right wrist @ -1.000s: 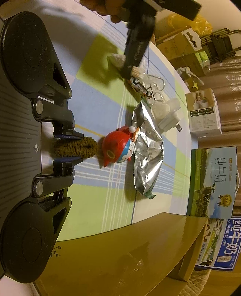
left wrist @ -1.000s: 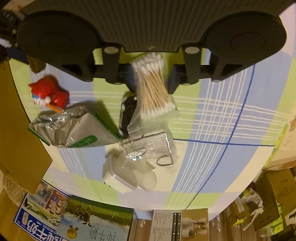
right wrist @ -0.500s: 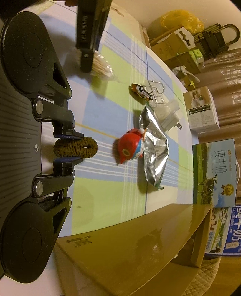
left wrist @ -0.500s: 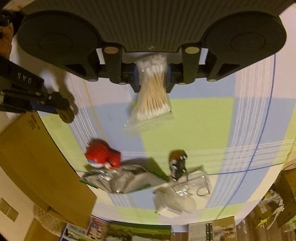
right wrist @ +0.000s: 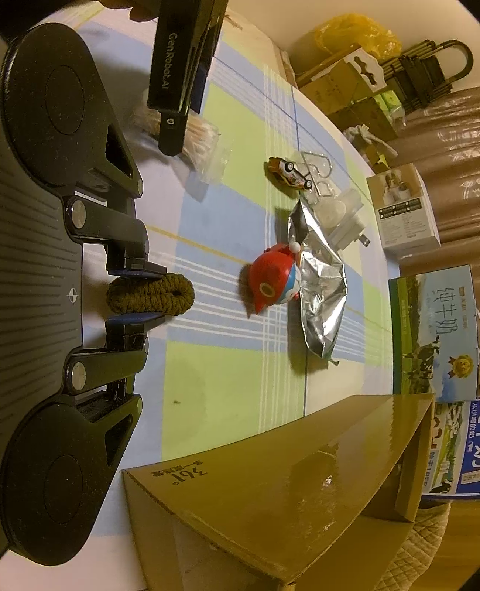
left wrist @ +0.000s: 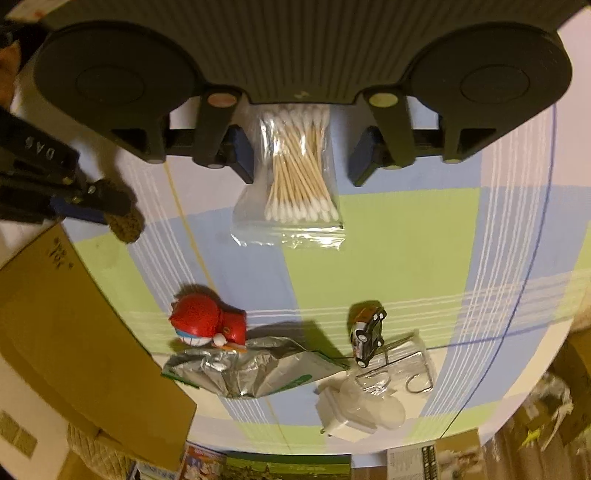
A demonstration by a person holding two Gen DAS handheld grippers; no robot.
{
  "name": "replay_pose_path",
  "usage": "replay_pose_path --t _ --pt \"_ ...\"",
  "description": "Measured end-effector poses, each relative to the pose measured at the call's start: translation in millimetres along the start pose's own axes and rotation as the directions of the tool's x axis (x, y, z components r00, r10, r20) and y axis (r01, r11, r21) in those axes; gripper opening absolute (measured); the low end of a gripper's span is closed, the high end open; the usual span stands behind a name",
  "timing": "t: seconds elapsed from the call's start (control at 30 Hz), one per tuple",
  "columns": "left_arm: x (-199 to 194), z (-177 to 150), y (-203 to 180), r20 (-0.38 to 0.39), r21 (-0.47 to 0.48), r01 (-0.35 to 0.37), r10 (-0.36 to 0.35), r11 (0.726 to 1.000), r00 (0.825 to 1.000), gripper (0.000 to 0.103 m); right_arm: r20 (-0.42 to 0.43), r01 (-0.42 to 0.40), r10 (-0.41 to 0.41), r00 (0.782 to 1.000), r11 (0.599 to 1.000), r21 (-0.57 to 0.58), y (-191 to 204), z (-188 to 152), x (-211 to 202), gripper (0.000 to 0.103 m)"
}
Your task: Organize objects
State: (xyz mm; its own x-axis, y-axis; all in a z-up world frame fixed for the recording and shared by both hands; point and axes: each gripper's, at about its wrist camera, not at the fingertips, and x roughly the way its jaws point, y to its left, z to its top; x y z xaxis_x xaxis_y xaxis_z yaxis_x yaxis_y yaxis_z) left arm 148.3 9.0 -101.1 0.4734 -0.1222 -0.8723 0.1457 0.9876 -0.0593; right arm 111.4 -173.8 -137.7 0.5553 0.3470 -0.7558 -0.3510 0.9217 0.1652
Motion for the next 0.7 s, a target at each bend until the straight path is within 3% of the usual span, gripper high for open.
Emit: replay_pose_path --t 0.03,0.13,0.7 --pt "-0.1 0.2 -1.7 0.0 0.01 -0.009 0.009 1.0 1.0 0.031 -0.002 -0.001 0.001 1.0 1.0 0.001 -0.3 0.0 -0.2 0.015" --pt "-1.8 0.9 -1.1 -0.013 0.002 0.0 0.0 1.0 1.0 0.02 -0.001 -0.006 0.006 1.0 1.0 0.003 1.2 1.2 -3.4 0.015" --pt "-74.8 -18.2 -13.8 0.053 -0.079 0.049 -0.044 0.996 0.998 0.019 0.041 0.006 -0.008 0.999 0.999 0.033 8.0 -1.9 -68.6 0.015"
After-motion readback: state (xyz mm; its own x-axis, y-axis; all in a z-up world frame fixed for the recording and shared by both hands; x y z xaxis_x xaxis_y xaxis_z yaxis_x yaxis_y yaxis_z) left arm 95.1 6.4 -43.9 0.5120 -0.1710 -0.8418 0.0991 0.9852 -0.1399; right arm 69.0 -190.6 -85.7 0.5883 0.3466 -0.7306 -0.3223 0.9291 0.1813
